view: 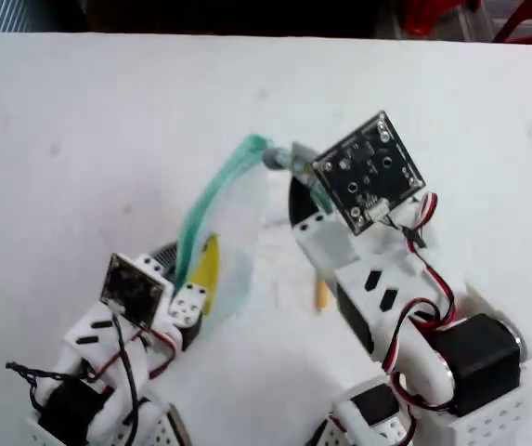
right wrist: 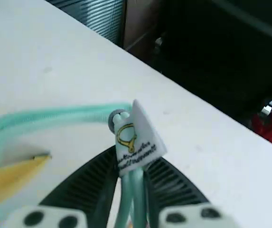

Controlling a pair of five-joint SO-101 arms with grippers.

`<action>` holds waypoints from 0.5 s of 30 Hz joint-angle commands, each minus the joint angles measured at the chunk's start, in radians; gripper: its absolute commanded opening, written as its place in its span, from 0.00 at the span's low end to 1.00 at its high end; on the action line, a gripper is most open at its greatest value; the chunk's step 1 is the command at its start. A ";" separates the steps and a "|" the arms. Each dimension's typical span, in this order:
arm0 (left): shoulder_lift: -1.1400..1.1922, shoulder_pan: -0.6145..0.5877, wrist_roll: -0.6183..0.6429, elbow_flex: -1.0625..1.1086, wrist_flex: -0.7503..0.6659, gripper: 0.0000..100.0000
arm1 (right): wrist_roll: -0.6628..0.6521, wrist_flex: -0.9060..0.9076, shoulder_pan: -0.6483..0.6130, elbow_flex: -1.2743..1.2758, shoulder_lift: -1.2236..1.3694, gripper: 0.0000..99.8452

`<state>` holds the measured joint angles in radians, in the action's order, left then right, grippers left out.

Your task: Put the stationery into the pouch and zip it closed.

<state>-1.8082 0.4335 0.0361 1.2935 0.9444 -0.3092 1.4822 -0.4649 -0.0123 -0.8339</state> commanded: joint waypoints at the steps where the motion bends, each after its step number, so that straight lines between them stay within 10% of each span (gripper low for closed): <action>1: -0.015 -0.051 -0.003 0.021 -0.143 0.02 | -0.040 0.070 0.012 0.032 -0.041 0.02; 10: -0.015 0.004 -0.003 0.212 -0.411 0.02 | -0.138 0.082 0.016 0.292 -0.186 0.03; 15: -0.015 0.025 -0.003 0.213 -0.377 0.02 | -0.144 0.082 0.010 0.364 -0.240 0.34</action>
<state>-1.8082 0.4411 0.0345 1.5205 0.5792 -0.4457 1.5620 -0.4542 0.3483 -1.0395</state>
